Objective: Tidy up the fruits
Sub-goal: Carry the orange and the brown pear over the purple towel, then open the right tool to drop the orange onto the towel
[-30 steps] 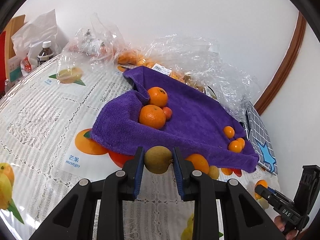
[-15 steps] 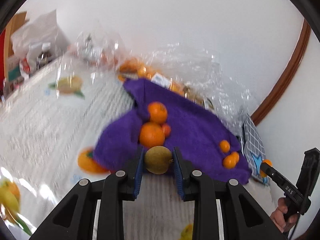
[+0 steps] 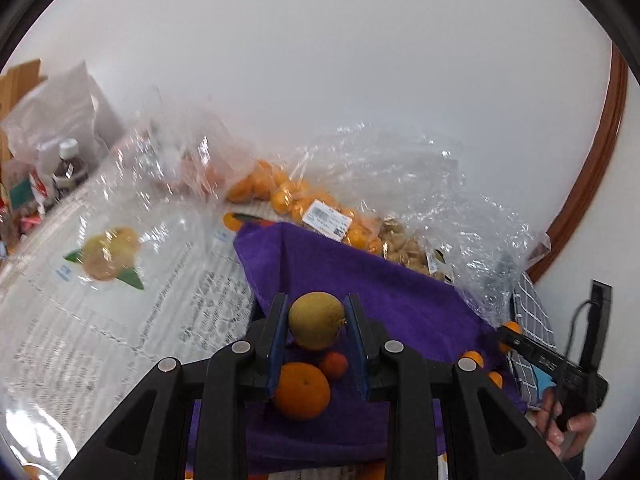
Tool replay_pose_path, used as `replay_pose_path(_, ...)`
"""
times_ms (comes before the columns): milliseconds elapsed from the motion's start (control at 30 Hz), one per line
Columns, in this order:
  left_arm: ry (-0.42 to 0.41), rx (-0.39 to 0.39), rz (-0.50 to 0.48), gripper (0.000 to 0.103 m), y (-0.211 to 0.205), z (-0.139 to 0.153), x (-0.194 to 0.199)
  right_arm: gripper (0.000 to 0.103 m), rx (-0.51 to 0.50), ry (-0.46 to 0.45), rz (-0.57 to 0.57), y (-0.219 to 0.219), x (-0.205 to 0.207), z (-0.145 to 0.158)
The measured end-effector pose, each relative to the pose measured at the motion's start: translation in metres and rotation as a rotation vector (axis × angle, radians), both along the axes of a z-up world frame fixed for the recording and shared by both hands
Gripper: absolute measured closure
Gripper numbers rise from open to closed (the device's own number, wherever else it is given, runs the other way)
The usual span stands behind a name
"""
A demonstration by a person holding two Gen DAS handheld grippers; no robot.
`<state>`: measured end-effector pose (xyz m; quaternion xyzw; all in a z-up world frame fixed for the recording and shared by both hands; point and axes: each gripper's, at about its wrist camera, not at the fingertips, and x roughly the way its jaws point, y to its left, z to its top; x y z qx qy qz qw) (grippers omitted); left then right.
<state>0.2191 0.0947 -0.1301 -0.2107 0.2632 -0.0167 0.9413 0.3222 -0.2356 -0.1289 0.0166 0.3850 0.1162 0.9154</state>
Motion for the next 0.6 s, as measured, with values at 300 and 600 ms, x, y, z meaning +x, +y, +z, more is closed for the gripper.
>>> replay_pose_path(300,0.039,-0.103,-0.051,0.076,0.011,-0.018,0.007,0.069,-0.031,0.025,-0.020,0.008,0.006,-0.023)
replay_pose_path(600,0.034,-0.059,-0.046,0.076,0.005,-0.018,0.007,0.069,-0.033,0.015,0.005,0.014,-0.001,-0.026)
